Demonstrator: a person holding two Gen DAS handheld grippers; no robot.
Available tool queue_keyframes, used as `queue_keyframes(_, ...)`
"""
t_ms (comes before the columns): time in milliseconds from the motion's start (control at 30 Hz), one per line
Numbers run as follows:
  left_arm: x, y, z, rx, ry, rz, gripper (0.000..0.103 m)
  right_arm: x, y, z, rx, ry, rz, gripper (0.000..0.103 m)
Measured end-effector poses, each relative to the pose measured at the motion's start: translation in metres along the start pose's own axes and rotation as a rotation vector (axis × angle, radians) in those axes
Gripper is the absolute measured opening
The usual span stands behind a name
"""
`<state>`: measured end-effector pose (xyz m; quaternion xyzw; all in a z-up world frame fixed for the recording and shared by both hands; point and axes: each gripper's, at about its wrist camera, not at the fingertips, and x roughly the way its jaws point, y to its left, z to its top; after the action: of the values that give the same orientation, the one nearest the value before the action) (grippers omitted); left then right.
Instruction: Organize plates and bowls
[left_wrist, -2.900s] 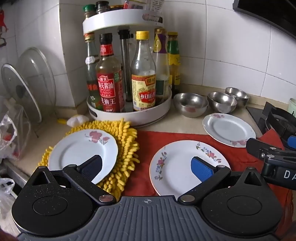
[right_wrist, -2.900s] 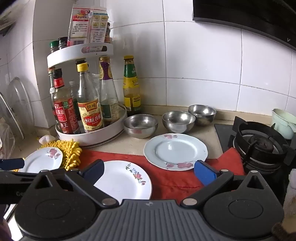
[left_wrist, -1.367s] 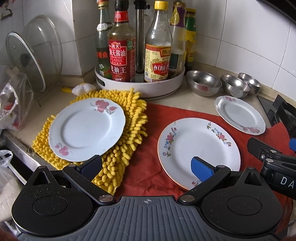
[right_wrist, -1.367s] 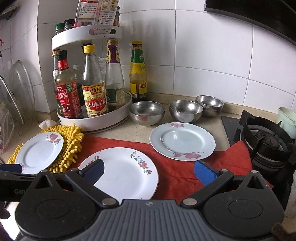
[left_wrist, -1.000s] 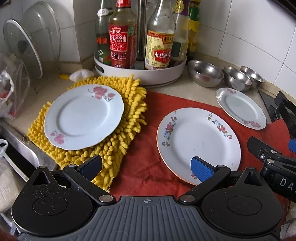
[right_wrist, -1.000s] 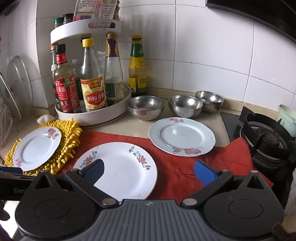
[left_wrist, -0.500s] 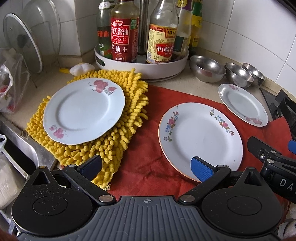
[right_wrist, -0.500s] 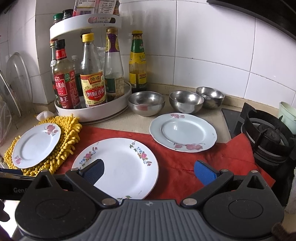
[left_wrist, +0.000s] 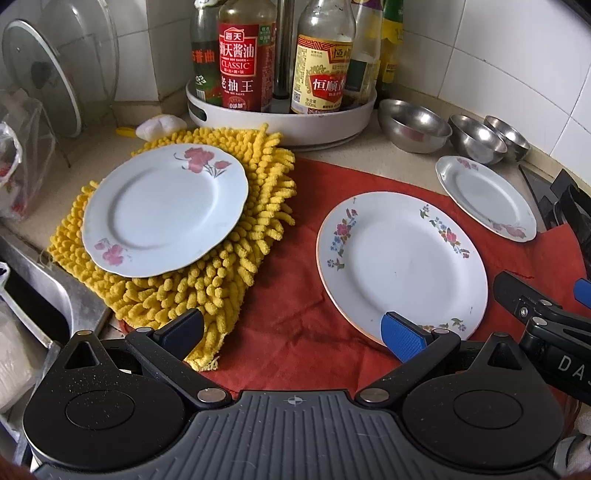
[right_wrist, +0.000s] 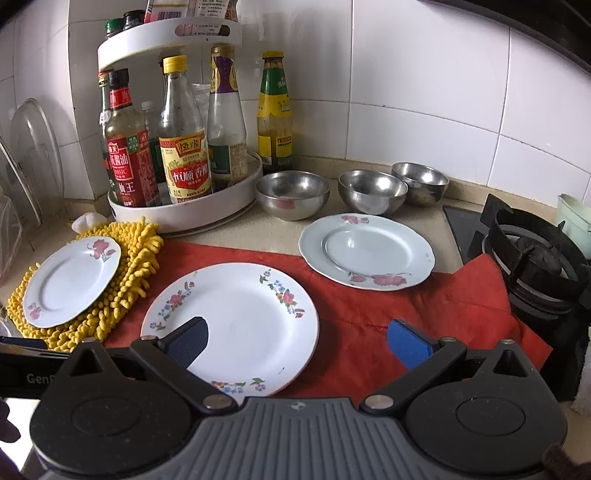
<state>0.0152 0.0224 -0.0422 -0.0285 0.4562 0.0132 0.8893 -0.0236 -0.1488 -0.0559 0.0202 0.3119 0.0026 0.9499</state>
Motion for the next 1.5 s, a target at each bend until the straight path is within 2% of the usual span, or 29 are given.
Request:
queue_keyframes(400, 0.013, -0.021, 0.005, -0.036, 0.031, 0.017, 0.103, 0.019, -0.025, 0.002, -0.006, 0.049, 0.017, 0.1)
queue_keyframes(700, 0.021, -0.041, 0.009, -0.026, 0.034, 0.065, 0.103, 0.038, -0.05, 0.01, -0.019, 0.077, 0.059, 0.1)
queue_keyframes(900, 0.035, -0.033, 0.008, -0.061, 0.063, 0.065, 0.103, 0.062, -0.064, 0.016, -0.015, 0.125, 0.132, 0.1)
queue_keyframes(1100, 0.041, -0.03, 0.01, -0.092, 0.041, 0.045, 0.102, 0.086, -0.066, 0.021, -0.051, 0.158, 0.236, 0.099)
queue_keyframes(1167, 0.047, -0.036, 0.011, -0.064, 0.044, 0.055, 0.102, 0.091, -0.064, 0.022, -0.07, 0.153, 0.292, 0.096)
queue_keyframes(1267, 0.054, -0.04, 0.012, -0.032, 0.057, 0.06, 0.1, 0.1, -0.06, 0.023, -0.101, 0.167, 0.323, 0.094)
queue_keyframes(1433, 0.065, -0.038, 0.017, -0.033, 0.049, -0.039, 0.1, 0.115, -0.061, 0.021, -0.081, 0.239, 0.436, 0.073)
queue_keyframes(1500, 0.073, -0.039, 0.021, -0.01, 0.063, -0.041, 0.1, 0.119, -0.06, 0.02, -0.077, 0.248, 0.451, 0.072)
